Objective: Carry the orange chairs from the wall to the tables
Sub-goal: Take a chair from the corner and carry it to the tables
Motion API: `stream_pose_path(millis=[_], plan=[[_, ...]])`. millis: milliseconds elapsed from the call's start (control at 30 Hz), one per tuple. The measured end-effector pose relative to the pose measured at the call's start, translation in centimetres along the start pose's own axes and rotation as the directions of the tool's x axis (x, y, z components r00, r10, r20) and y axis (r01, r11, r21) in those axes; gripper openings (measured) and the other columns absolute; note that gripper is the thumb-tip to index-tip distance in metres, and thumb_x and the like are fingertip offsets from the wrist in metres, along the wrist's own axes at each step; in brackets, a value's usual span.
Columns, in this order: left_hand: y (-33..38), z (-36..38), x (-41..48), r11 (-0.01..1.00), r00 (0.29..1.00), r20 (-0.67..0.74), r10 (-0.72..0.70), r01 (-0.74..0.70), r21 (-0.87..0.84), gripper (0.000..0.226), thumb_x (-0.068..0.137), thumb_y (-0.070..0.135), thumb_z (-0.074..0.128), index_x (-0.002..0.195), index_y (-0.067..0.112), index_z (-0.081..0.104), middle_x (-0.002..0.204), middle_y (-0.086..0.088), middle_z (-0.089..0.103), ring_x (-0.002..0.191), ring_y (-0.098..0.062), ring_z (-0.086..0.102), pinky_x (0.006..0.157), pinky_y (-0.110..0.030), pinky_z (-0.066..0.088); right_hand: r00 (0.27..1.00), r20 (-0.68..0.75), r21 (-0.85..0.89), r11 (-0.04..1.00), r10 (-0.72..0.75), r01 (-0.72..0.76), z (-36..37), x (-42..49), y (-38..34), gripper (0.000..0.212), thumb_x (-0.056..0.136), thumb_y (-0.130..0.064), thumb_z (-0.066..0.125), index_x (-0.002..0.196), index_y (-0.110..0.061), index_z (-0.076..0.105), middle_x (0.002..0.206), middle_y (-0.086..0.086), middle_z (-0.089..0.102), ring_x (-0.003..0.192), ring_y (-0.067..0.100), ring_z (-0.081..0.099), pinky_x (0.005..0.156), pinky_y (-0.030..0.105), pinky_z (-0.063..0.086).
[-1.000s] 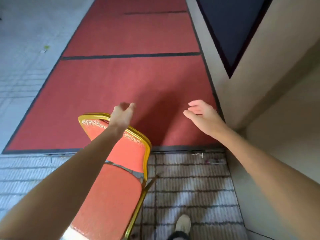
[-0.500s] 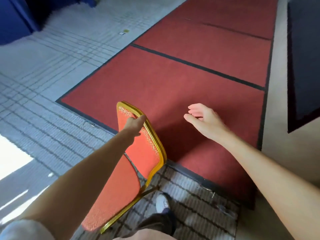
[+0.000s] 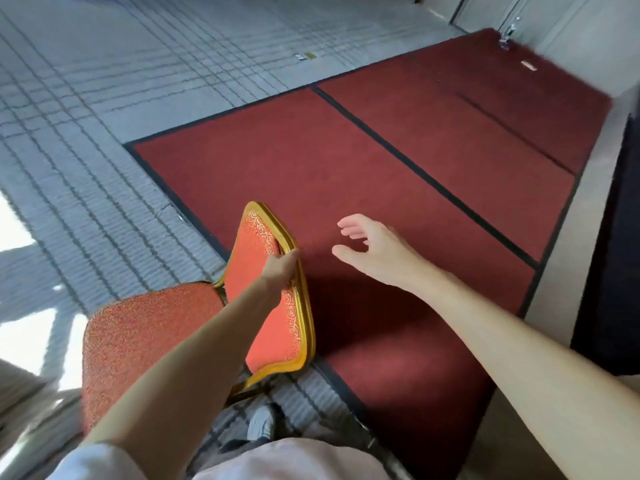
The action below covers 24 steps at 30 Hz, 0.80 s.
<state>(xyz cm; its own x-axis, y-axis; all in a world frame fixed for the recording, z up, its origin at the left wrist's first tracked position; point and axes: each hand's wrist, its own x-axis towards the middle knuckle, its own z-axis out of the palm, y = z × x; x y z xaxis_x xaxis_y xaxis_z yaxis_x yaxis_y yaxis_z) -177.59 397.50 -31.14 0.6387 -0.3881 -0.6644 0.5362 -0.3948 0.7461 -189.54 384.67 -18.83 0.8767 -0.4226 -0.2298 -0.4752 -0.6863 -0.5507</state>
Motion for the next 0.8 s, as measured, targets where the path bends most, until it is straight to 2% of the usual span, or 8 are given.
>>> stream_pose_path(millis=[67,200,267,367,500,567,700,800], plan=[[-0.3,0.1,-0.1,1.0,1.0,-0.003,0.014,-0.014,0.019,0.031,0.094,0.032,0.058,0.07,0.017,0.046,0.064,0.0,0.044,0.056,-0.015,0.042,0.051,-0.027,0.033,0.998,0.043,-0.057,0.997,-0.04,0.042,0.0,1.3,-0.3,0.049,0.087,-0.048,0.061,0.132,-0.032,0.052,0.127,-0.015,0.06,0.118,0.001,0.052,0.103,0.03,0.044],[-0.7,-0.2,-1.5,0.999,0.999,-0.035,0.022,-0.02,0.045,0.032,0.094,0.039,0.052,0.072,0.019,0.041,0.065,0.002,0.037,0.057,-0.014,0.036,0.055,-0.03,0.029,0.987,0.106,-0.093,0.987,-0.121,0.131,1.1,3.7,-1.1,0.036,0.097,-0.034,0.054,0.131,-0.022,0.057,0.128,-0.008,0.062,0.117,0.004,0.055,0.103,0.028,0.044],[-0.6,-0.4,-2.3,0.996,0.999,-0.022,0.03,-0.028,0.087,0.031,0.089,0.046,0.048,0.085,0.016,0.057,0.07,0.002,0.043,0.061,-0.014,0.041,0.056,-0.031,0.031,0.976,0.141,-0.106,0.978,-0.163,0.179,1.9,4.9,-1.3,0.034,0.101,-0.026,0.049,0.133,-0.019,0.057,0.13,-0.005,0.062,0.118,0.006,0.055,0.102,0.024,0.042],[-1.0,-1.1,-2.9,0.993,0.999,-0.049,0.017,-0.011,0.121,0.067,0.069,0.057,0.044,0.112,0.01,0.065,0.09,-0.003,0.065,0.078,-0.019,0.06,0.066,-0.033,0.045,0.899,0.306,-0.311,0.859,-0.314,0.406,3.6,6.8,-1.9,0.043,0.099,-0.015,0.045,0.142,-0.022,0.046,0.143,-0.003,0.051,0.133,0.014,0.044,0.11,0.034,0.037],[-1.3,-1.5,-4.8,0.988,0.988,-0.141,0.061,-0.039,0.15,0.04,0.082,0.046,0.041,0.084,0.013,0.063,0.088,-0.02,0.067,0.093,-0.039,0.063,0.091,-0.048,0.05,0.663,0.538,-0.463,0.474,-0.521,0.749,5.9,8.5,-2.1,0.062,0.092,-0.003,0.048,0.15,-0.021,0.033,0.155,-0.001,0.032,0.145,0.018,0.022,0.118,0.041,0.025],[-1.8,-2.1,-5.6,0.994,0.973,-0.215,0.082,-0.063,0.094,0.043,0.095,0.04,0.036,0.097,0.008,0.066,0.097,-0.018,0.069,0.099,-0.04,0.065,0.087,-0.048,0.054,0.533,0.603,-0.465,0.282,-0.594,0.84,6.6,9.6,-2.5,0.064,0.088,-0.007,0.057,0.147,-0.02,0.037,0.154,0.004,0.034,0.146,0.023,0.021,0.118,0.042,0.023],[-2.6,-4.6,-8.9,0.995,0.923,-0.374,0.086,-0.061,0.078,0.05,0.099,0.046,0.027,0.091,0.01,0.06,0.082,-0.009,0.071,0.077,-0.033,0.07,0.078,-0.048,0.059,0.296,0.645,-0.36,0.062,-0.704,0.931,9.0,10.8,-5.8,0.057,0.074,-0.023,0.077,0.128,-0.016,0.057,0.134,0.009,0.056,0.135,0.03,0.042,0.111,0.045,0.034],[-3.0,-6.8,-12.3,0.987,0.819,-0.568,0.085,0.007,0.159,0.067,0.1,0.05,0.02,0.077,0.006,0.066,0.064,-0.006,0.071,0.061,-0.022,0.071,0.071,-0.038,0.058,0.14,0.621,-0.187,0.027,-0.771,0.982,11.3,9.2,-10.4,0.036,0.074,-0.022,0.075,0.105,-0.015,0.06,0.099,0.005,0.067,0.101,0.028,0.062,0.091,0.041,0.048]])
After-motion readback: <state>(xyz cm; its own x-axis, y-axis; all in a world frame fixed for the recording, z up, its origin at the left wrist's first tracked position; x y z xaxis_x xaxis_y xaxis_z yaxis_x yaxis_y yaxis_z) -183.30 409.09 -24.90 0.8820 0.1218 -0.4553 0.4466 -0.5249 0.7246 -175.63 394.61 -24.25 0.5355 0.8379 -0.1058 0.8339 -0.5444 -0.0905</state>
